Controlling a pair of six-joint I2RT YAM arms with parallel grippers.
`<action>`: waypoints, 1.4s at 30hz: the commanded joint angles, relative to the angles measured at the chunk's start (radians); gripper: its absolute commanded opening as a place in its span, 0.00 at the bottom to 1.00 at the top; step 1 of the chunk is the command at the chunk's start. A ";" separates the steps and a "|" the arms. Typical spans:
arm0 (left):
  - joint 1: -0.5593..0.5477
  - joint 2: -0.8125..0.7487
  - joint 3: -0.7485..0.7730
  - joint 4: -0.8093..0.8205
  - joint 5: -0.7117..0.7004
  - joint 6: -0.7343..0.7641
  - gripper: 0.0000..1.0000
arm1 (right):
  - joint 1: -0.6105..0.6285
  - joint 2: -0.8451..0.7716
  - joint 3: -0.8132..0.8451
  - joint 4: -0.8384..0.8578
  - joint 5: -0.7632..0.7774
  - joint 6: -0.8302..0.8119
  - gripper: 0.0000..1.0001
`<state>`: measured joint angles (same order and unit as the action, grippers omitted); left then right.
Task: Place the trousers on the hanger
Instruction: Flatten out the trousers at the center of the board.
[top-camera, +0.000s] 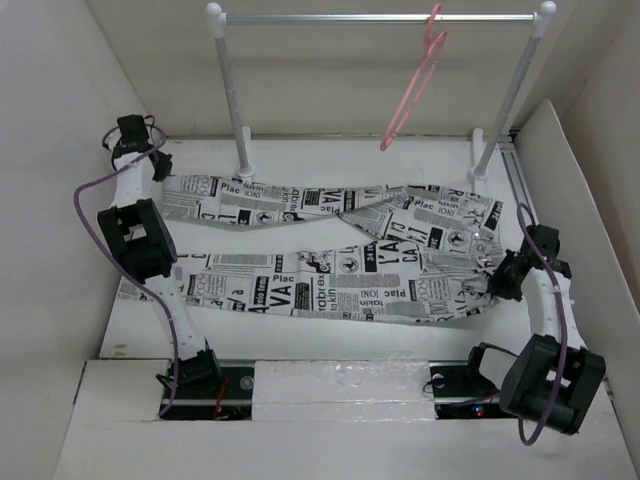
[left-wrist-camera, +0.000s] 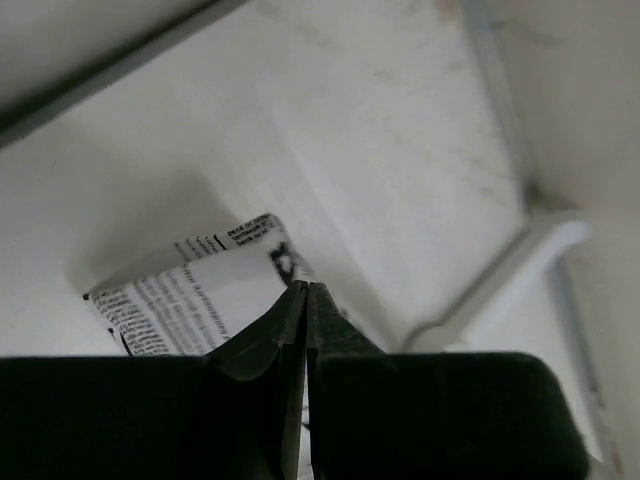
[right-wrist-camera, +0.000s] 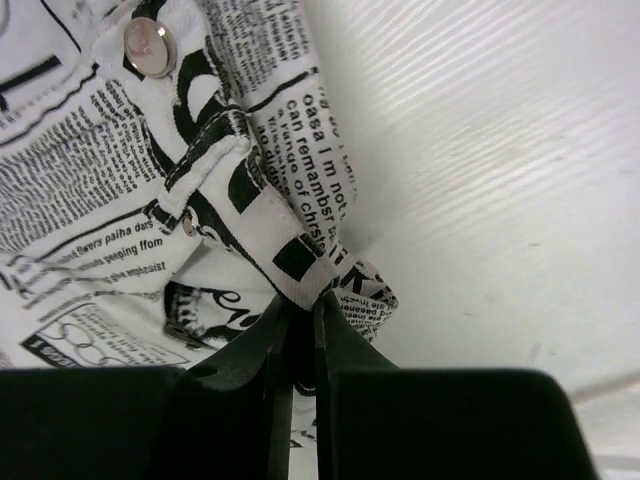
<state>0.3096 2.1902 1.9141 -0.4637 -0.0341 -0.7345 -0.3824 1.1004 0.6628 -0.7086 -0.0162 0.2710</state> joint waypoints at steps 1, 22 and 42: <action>-0.009 -0.188 0.112 0.068 -0.035 -0.005 0.00 | -0.053 -0.053 0.092 -0.095 0.107 -0.062 0.00; -0.046 -0.358 -0.464 0.186 0.026 0.053 0.54 | -0.053 0.029 0.238 -0.088 -0.100 -0.259 0.82; -0.003 -0.219 -0.577 0.171 0.088 -0.003 0.00 | 0.715 0.137 0.127 0.141 -0.116 -0.197 0.82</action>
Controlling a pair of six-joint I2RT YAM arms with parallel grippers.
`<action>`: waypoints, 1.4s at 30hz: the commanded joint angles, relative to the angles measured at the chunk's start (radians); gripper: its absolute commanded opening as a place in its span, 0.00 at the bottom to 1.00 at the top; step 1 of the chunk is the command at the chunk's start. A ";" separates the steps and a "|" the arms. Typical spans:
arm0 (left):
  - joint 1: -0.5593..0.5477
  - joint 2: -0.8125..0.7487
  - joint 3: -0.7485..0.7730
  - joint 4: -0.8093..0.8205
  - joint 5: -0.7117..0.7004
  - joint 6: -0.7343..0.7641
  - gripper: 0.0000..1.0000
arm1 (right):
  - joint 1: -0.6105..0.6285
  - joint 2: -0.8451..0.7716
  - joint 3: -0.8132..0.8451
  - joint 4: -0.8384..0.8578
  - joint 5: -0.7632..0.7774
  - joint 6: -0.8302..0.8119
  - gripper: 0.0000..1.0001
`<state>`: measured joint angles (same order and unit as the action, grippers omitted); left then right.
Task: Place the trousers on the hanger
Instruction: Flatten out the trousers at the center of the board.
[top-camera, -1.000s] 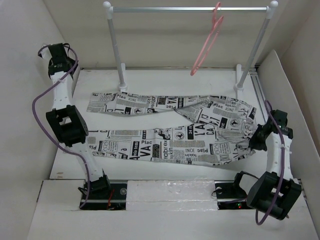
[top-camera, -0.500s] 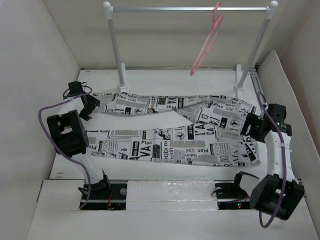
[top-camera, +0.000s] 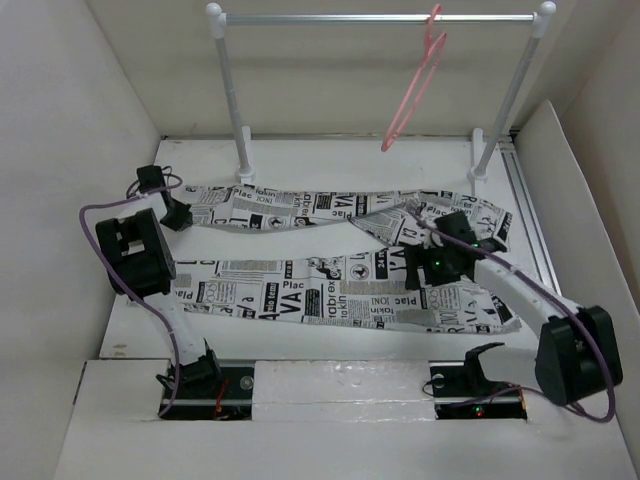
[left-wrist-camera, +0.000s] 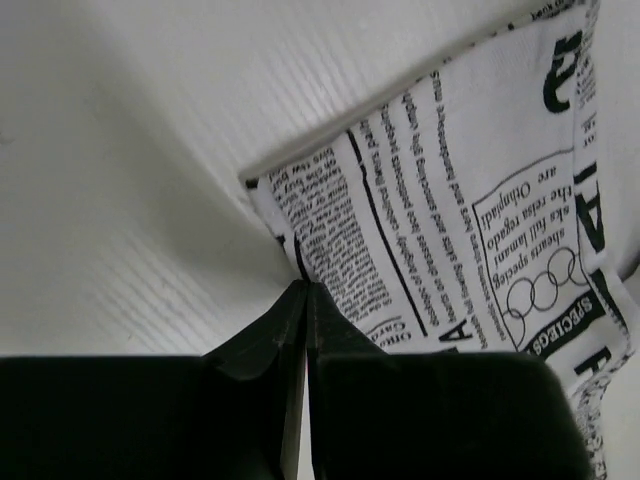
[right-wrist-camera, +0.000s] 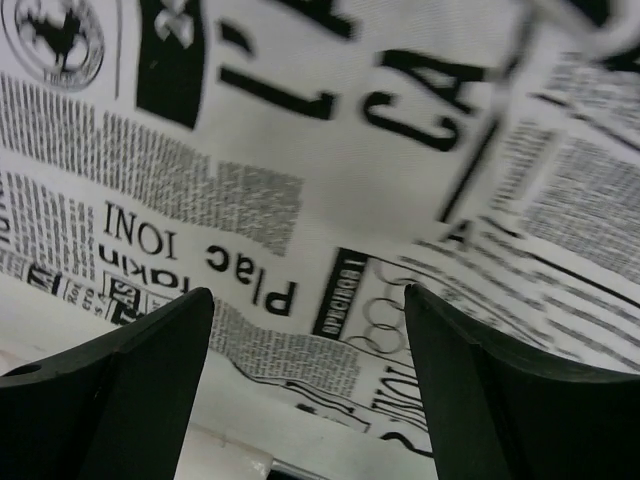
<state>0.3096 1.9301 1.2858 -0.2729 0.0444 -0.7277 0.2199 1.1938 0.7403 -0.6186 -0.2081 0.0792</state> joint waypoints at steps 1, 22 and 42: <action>-0.003 0.044 0.069 -0.026 -0.003 -0.006 0.00 | 0.162 0.085 0.060 0.040 0.110 -0.004 0.83; -0.029 -0.057 0.199 -0.066 -0.123 0.109 0.18 | 0.673 0.169 -0.035 -0.093 0.216 0.209 0.24; -0.029 0.016 0.012 -0.012 -0.049 0.074 0.47 | 0.335 0.642 0.618 0.088 0.285 -0.202 0.59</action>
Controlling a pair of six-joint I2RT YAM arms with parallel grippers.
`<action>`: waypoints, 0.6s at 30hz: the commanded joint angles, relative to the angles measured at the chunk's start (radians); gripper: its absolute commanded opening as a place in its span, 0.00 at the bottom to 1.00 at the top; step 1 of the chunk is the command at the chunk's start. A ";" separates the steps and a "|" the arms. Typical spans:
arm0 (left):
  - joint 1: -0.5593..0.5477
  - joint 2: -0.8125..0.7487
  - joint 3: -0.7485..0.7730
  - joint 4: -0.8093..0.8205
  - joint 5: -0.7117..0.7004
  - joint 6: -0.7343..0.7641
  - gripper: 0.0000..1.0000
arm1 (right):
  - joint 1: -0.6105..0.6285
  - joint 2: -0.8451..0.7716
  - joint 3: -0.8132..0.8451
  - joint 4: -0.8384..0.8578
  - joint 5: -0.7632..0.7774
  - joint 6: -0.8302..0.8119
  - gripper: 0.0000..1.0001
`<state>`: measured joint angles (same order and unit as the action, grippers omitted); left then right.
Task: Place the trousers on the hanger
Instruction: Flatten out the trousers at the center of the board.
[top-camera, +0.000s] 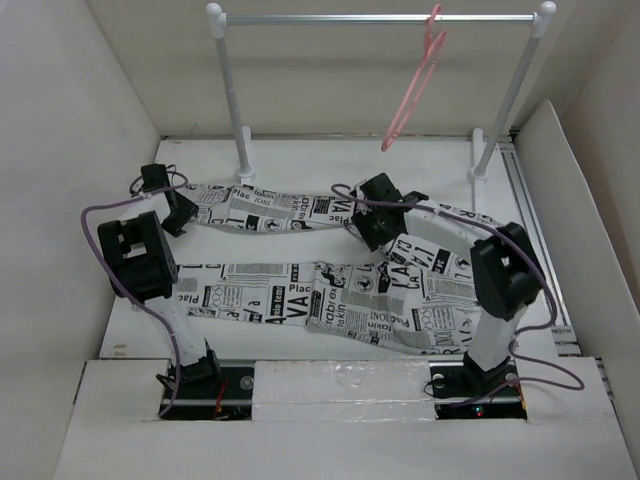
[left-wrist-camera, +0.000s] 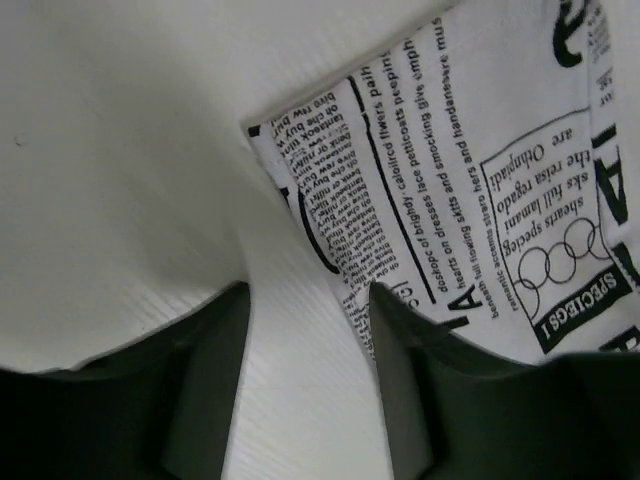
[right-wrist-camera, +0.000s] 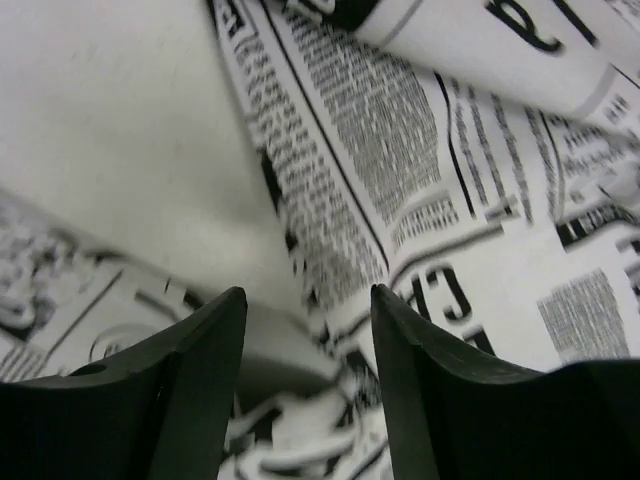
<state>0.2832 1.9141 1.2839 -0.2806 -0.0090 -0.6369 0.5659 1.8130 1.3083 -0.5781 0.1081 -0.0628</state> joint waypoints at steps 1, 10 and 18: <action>-0.003 0.052 0.023 -0.006 0.003 -0.029 0.36 | -0.002 0.090 0.074 0.055 -0.031 -0.074 0.62; -0.003 0.071 0.095 -0.011 -0.017 -0.043 0.00 | -0.001 0.105 -0.043 0.167 0.083 -0.016 0.09; 0.043 -0.015 0.192 -0.034 -0.131 0.012 0.00 | 0.032 -0.084 -0.167 0.106 -0.039 -0.109 0.00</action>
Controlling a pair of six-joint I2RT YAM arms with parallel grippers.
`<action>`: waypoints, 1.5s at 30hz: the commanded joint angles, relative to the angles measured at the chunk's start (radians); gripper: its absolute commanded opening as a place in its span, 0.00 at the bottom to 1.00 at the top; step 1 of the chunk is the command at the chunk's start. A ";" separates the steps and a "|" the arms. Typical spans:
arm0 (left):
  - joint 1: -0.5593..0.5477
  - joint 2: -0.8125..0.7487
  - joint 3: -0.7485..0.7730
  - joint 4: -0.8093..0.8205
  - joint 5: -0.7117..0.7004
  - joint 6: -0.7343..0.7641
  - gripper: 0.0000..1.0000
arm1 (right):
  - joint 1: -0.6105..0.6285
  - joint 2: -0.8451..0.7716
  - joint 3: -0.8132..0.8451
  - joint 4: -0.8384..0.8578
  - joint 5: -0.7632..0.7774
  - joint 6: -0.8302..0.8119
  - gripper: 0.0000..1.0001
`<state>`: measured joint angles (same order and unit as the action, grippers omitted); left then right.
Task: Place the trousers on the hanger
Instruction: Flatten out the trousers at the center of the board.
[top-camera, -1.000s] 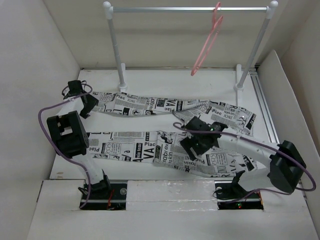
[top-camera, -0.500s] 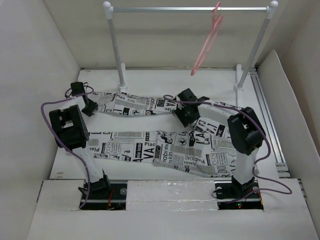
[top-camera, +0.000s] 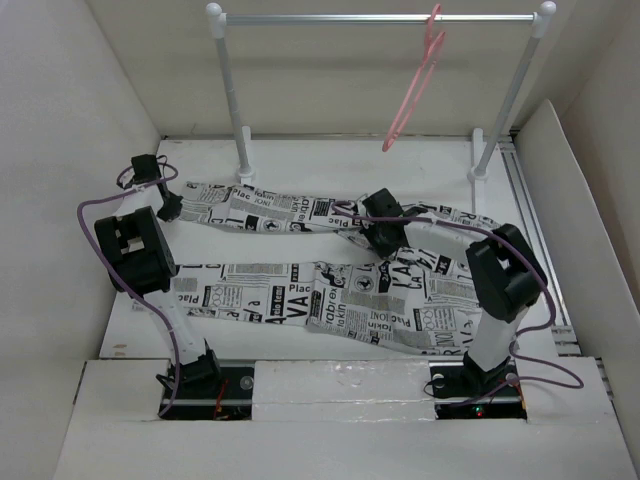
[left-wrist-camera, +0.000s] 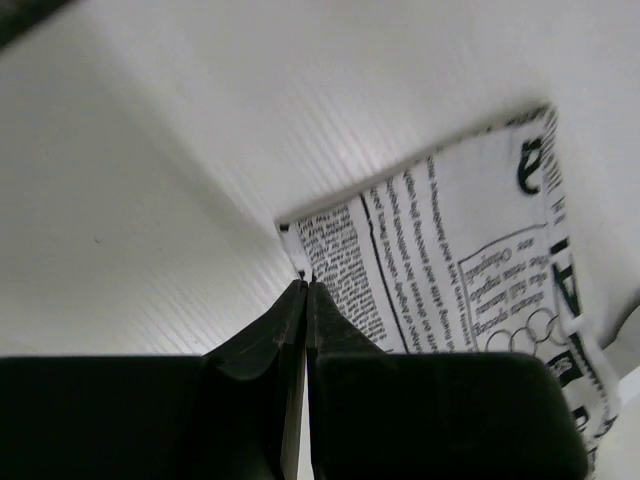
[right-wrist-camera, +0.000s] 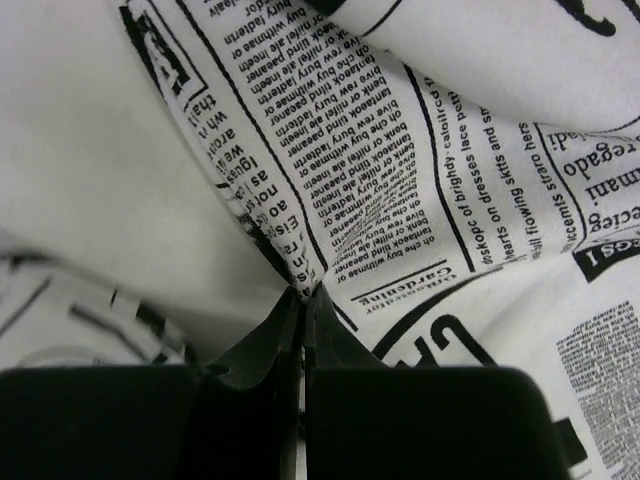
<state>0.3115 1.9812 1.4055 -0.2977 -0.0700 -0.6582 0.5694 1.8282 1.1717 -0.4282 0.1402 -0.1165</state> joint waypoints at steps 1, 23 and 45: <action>0.015 -0.091 0.088 -0.021 -0.077 0.040 0.00 | 0.029 -0.116 -0.043 -0.059 -0.086 -0.067 0.00; -0.037 -0.050 0.009 -0.115 -0.010 0.183 0.65 | 0.007 -0.303 -0.078 -0.273 -0.160 -0.123 0.00; 0.119 -0.180 -0.072 -0.107 -0.162 0.029 0.00 | -0.274 -0.481 -0.089 -0.219 -0.272 0.012 0.87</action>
<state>0.4232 1.9263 1.3464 -0.3927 -0.1661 -0.5766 0.4244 1.4181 1.0817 -0.7231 -0.1230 -0.1951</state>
